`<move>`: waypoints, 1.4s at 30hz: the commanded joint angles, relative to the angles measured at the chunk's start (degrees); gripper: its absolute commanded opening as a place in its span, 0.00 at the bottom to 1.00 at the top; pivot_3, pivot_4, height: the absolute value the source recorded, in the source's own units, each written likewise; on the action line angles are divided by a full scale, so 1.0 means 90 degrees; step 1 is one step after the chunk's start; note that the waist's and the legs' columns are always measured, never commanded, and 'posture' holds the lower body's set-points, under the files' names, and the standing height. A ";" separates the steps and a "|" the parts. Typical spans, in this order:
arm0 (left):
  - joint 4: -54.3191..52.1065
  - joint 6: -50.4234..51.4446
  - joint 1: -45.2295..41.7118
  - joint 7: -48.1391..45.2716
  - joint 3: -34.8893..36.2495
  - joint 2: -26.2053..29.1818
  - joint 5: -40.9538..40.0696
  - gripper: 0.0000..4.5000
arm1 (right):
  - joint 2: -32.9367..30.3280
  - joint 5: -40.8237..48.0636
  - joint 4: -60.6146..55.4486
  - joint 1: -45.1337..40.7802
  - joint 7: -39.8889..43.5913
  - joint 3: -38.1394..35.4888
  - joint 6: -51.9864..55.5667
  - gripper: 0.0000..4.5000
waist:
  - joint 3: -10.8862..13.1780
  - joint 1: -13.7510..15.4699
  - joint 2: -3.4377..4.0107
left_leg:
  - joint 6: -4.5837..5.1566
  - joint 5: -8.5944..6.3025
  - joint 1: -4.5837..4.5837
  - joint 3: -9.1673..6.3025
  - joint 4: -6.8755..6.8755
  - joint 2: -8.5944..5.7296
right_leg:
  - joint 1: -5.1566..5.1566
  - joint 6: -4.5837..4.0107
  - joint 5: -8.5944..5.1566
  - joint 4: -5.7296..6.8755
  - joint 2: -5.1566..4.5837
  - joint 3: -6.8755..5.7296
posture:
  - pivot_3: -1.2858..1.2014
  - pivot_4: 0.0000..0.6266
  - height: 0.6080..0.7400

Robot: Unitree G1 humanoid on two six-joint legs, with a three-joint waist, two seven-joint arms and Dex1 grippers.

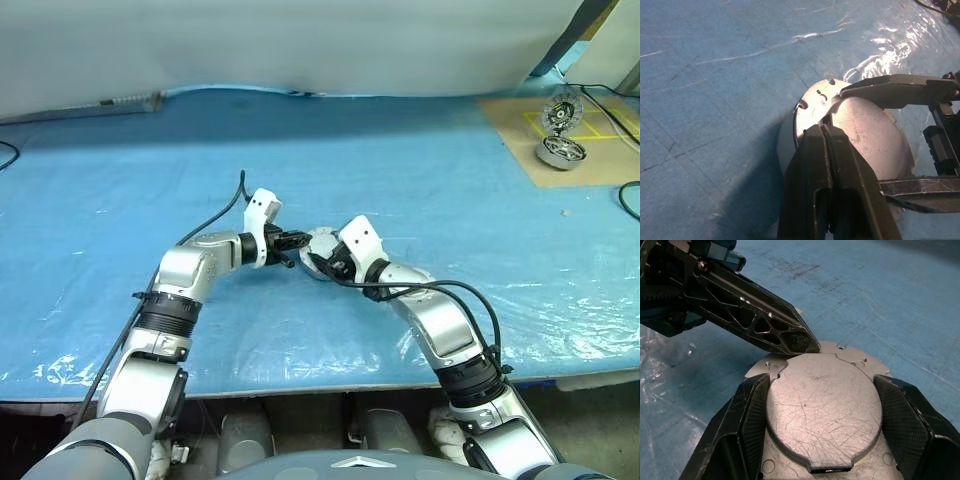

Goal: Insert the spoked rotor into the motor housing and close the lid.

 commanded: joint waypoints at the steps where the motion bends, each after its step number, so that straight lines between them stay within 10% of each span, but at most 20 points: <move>1: -0.0018 0.0148 -0.0001 -0.0077 -0.0174 -0.0076 0.0064 0.00 | -0.0010 -0.0044 0.0329 0.0158 0.0064 0.0109 0.0172 0.66 | 0.0000 0.0000 0.0000 | 0.0000 0.0000 0.0003 0.0000 -0.0001 0.0000 | 0.0003 0.0021 -0.0013 -0.0002 0.0000 0.0000 | 0.52 0.24 1.00; 3: -0.0043 0.0169 0.0012 -0.0087 -0.0188 -0.0083 0.0096 0.00 | 0.0016 0.0103 0.0191 0.0158 0.0158 0.0017 0.0189 0.66 | 0.0000 0.0000 0.0000 | 0.0000 0.0000 0.0003 0.0000 -0.0002 0.0000 | 0.0004 0.0031 -0.0018 -0.0003 -0.0001 0.0000 | 0.52 0.24 1.00; 7: -0.0038 0.0168 -0.0002 -0.0120 -0.0193 -0.0081 0.0142 0.00 | -0.0024 0.0483 -0.0407 0.0251 0.0293 -0.0428 0.0268 0.99 | 0.0001 0.0011 0.0001 | 0.0000 0.0000 -0.0002 0.0000 -0.0014 0.0000 | 0.0000 0.0024 -0.0015 -0.0011 0.0000 -0.0002 | 0.52 0.24 1.00; 18: -0.0024 0.0082 -0.0024 -0.0279 -0.0233 -0.0072 0.0231 0.00 | 0.0424 0.2706 -0.1832 0.0765 -0.0067 -0.2644 0.2104 0.99 | 0.0002 0.0146 0.0004 | 0.0003 -0.0002 -0.0022 0.0000 -0.0073 -0.0009 | -0.0010 0.0013 -0.0011 -0.0056 0.0000 -0.0006 | 0.52 0.24 1.00; 42: -0.0213 -0.0002 0.0174 -0.0313 -0.0284 -0.0176 0.0364 0.00 | 0.2527 0.6246 -0.0455 0.0309 -0.2137 -0.5483 0.5454 0.91 | 0.0002 0.0169 0.0013 | -0.0003 0.0001 -0.0020 -0.0002 -0.0119 -0.0021 | -0.0002 0.0019 -0.0008 -0.0105 -0.0005 -0.0014 | 0.52 0.24 1.00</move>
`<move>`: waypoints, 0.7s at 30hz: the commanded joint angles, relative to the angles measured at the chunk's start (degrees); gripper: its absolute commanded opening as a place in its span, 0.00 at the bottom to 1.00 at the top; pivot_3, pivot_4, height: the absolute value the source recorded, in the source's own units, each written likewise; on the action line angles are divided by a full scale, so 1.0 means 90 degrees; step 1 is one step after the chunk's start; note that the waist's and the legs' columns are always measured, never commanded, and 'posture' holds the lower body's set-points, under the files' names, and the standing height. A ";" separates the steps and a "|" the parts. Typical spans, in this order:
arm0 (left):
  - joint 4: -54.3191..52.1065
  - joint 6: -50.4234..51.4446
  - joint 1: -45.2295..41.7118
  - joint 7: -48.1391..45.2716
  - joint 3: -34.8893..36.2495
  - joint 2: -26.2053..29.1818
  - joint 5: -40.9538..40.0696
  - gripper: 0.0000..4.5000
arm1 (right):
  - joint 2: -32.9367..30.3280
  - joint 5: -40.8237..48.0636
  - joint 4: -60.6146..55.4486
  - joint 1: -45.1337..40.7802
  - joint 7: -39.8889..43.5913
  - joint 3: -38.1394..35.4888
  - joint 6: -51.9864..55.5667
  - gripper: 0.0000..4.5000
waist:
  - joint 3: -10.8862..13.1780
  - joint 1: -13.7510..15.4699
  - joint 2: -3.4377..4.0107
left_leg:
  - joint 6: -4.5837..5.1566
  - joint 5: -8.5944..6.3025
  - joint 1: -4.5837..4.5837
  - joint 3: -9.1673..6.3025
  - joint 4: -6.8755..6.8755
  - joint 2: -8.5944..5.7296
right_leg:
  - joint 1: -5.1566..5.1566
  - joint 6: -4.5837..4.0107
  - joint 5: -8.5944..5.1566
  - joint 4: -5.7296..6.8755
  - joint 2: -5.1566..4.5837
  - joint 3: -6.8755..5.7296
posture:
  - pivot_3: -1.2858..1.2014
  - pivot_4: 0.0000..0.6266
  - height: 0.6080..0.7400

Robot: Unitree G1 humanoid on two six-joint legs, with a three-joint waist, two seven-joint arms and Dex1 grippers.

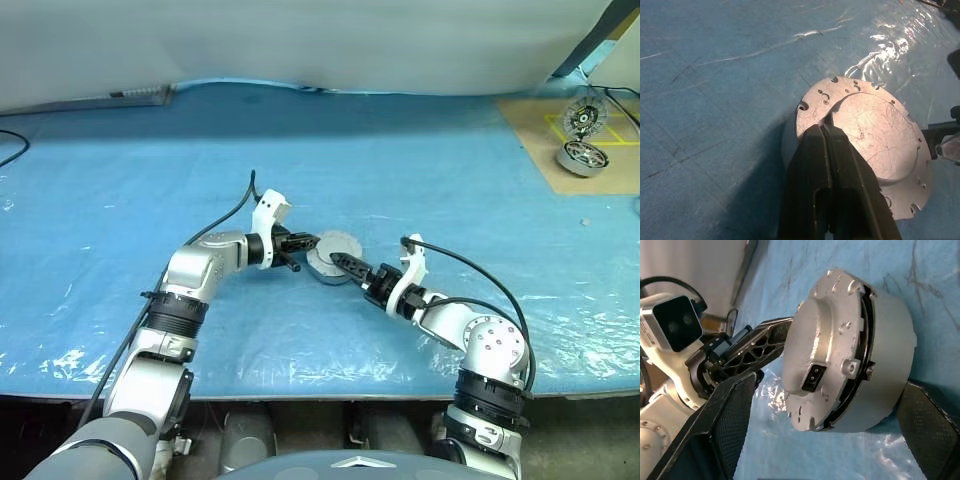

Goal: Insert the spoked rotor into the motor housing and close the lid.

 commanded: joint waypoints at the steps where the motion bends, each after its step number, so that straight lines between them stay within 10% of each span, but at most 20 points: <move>1: -0.0069 0.0064 0.0167 0.0018 -0.0124 -0.0013 0.0051 0.00 | 0.0528 0.0912 0.0173 -0.0143 -0.0444 -0.0517 0.0287 0.86 | 0.0000 -0.0001 0.0001 | 0.0000 0.0000 -0.0001 0.0000 0.0000 0.0000 | 0.0000 0.0000 0.0000 0.0000 0.0000 0.0000 | 0.52 0.24 1.00; 10: -0.0119 0.0125 0.0263 0.0077 -0.0074 -0.0019 0.0025 0.00 | 0.0308 0.2007 0.0282 0.0105 -0.1170 -0.0312 0.0219 0.25 | 0.0001 0.0004 0.0008 | -0.0002 0.0000 -0.0003 0.0000 -0.0003 0.0000 | -0.0001 0.0018 0.0009 -0.0003 0.0000 -0.0003 | 0.52 0.24 1.00; 17: -0.0030 0.0318 0.0126 0.0130 0.0191 -0.0181 -0.0187 0.00 | 0.0174 0.2295 0.0312 0.0190 -0.1498 -0.0130 0.0012 0.25 | 0.0002 0.0004 0.0009 | -0.0002 0.0000 -0.0004 -0.0001 -0.0003 -0.0003 | -0.0001 0.0025 0.0012 -0.0003 -0.0003 -0.0004 | 0.52 0.24 1.00; 21: 0.0060 0.0549 -0.0064 0.0399 0.0760 -0.0386 -0.0457 0.26 | 0.0122 0.2476 0.0290 0.0260 -0.1619 -0.0048 -0.0180 0.25 | 0.0002 0.0006 0.0009 | -0.0002 0.0001 -0.0005 -0.0001 -0.0003 -0.0005 | -0.0002 0.0026 0.0013 -0.0003 -0.0005 -0.0005 | 0.52 0.24 1.00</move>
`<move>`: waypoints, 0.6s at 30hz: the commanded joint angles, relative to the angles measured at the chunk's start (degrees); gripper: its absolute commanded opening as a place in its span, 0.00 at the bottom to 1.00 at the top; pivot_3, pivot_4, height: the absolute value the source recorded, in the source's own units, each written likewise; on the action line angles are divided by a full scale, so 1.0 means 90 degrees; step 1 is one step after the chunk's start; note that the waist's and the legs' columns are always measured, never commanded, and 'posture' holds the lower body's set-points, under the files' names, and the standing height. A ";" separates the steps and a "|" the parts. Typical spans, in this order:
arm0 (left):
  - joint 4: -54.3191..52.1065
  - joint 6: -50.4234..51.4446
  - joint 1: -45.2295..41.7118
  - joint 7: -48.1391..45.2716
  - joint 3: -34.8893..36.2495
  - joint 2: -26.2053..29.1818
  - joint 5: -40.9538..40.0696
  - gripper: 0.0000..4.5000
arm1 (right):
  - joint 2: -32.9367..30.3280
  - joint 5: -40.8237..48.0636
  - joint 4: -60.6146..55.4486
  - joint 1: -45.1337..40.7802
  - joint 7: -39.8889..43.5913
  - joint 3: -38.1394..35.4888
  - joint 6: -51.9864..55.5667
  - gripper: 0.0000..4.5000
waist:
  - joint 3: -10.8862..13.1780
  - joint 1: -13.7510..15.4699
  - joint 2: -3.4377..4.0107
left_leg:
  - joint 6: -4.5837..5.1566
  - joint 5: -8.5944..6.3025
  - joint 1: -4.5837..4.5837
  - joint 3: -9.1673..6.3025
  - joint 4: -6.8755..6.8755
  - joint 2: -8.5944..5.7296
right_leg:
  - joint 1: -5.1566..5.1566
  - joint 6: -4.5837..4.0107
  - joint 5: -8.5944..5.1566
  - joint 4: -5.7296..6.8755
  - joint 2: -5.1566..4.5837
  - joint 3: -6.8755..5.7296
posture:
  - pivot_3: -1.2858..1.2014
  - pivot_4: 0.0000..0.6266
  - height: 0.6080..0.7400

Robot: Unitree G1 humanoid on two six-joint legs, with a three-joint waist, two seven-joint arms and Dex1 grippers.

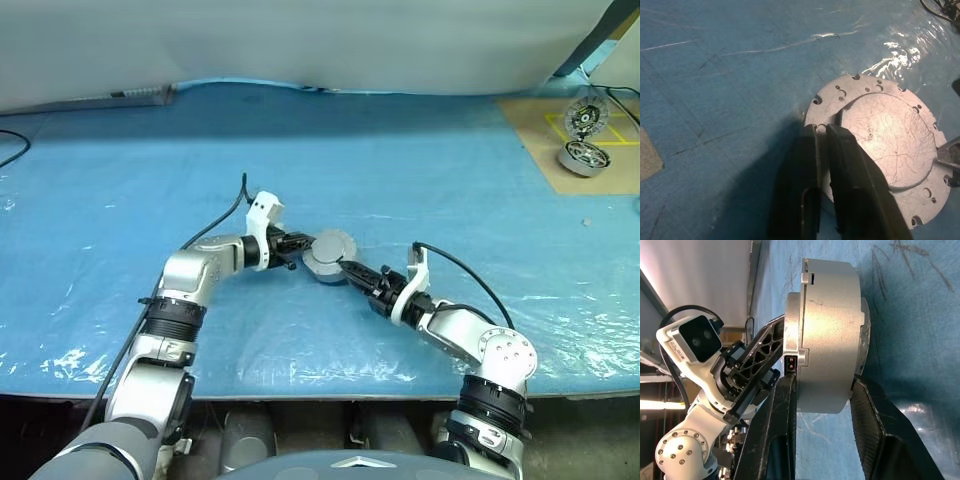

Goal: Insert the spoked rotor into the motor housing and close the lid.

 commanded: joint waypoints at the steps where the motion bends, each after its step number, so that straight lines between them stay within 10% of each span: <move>1: 0.0029 0.0258 -0.0193 0.0185 0.0352 -0.0238 -0.0384 0.34 | 0.0150 0.0436 -0.0146 0.0027 -0.0086 0.0228 -0.0231 0.25 | 0.0000 -0.0002 0.0001 | 0.0000 0.0000 -0.0002 0.0000 0.0000 -0.0002 | -0.0002 0.0001 0.0000 0.0000 -0.0002 0.0000 | 0.52 0.24 1.00; 10: 0.0004 0.1521 -0.0336 0.1258 0.2371 -0.0749 -0.1918 1.00 | -0.0053 0.1176 -0.0153 -0.0189 -0.0076 0.0243 -0.1119 0.25 | 0.0001 -0.0019 0.0001 | 0.0000 0.0001 -0.0084 -0.0010 0.0009 -0.0011 | -0.0077 0.0018 0.0015 0.0010 -0.0001 -0.0002 | 0.52 0.24 1.00; 18: -0.0264 0.2761 0.0102 0.3205 0.4443 -0.1743 -0.4131 1.00 | -0.0229 0.1479 0.0033 -0.0707 -0.0164 0.0491 -0.1790 0.25 | 0.0002 -0.0008 -0.0001 | 0.0000 0.0001 -0.0088 -0.0014 0.0011 -0.0017 | -0.0077 0.0019 0.0015 0.0010 -0.0003 -0.0001 | 0.52 0.24 1.00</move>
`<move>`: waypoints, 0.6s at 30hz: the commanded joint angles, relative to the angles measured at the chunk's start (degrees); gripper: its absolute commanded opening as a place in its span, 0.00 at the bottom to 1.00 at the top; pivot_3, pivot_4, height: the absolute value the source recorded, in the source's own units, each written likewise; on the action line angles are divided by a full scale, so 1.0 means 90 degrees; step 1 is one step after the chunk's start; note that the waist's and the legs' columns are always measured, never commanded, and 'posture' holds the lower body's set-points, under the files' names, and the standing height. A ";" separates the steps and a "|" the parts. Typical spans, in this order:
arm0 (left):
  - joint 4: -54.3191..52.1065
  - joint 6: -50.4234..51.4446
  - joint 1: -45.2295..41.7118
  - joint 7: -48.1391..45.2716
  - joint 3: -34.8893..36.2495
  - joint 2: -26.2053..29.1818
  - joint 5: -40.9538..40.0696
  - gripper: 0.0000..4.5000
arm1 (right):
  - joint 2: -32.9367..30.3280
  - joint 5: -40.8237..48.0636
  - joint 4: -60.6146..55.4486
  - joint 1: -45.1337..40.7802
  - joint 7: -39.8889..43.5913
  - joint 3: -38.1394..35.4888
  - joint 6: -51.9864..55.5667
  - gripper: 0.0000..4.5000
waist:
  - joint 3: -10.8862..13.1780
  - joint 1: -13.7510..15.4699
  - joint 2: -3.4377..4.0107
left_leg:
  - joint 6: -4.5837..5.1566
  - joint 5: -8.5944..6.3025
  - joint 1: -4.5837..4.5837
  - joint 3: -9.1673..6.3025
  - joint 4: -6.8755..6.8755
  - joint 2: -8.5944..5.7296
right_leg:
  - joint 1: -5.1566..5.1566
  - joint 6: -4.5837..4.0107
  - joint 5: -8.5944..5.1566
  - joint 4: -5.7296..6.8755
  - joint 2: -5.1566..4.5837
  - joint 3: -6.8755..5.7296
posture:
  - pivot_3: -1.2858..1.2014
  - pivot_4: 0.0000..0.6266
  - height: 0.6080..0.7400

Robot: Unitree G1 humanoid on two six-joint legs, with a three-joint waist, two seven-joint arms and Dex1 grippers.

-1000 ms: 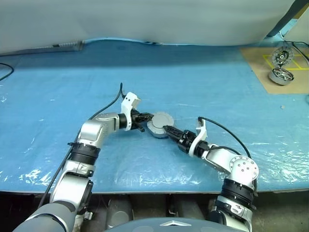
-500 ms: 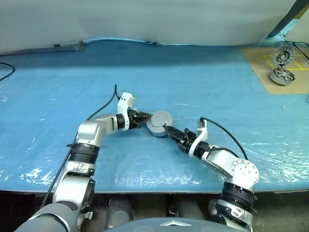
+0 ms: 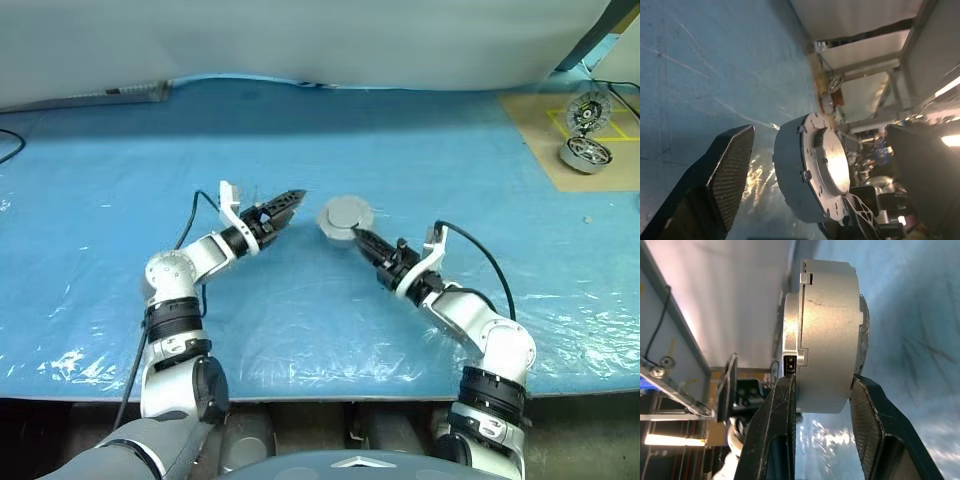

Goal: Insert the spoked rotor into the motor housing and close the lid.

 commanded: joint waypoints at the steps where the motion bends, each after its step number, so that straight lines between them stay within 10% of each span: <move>1: -0.0432 0.0361 0.0280 0.0752 0.0460 -0.0347 -0.0923 1.00 | 0.0014 0.0509 -0.0138 -0.0328 0.0060 0.0283 -0.0262 0.25 | 0.0000 0.0002 -0.0001 | 0.0000 0.0000 -0.0001 -0.0001 0.0000 0.0000 | 0.0000 0.0000 0.0000 0.0000 0.0000 -0.0001 | 0.52 0.24 1.00; 18: -0.0709 0.0017 0.0915 0.1884 -0.0067 -0.0951 -0.2656 1.00 | -0.0035 0.1137 -0.0102 -0.0295 -0.0134 0.1283 -0.0360 0.25 | 0.0005 0.0008 -0.0009 | 0.0000 0.0000 -0.0011 -0.0012 0.0012 -0.0002 | 0.0000 0.0016 0.0009 -0.0001 0.0001 -0.0005 | 0.52 0.24 1.00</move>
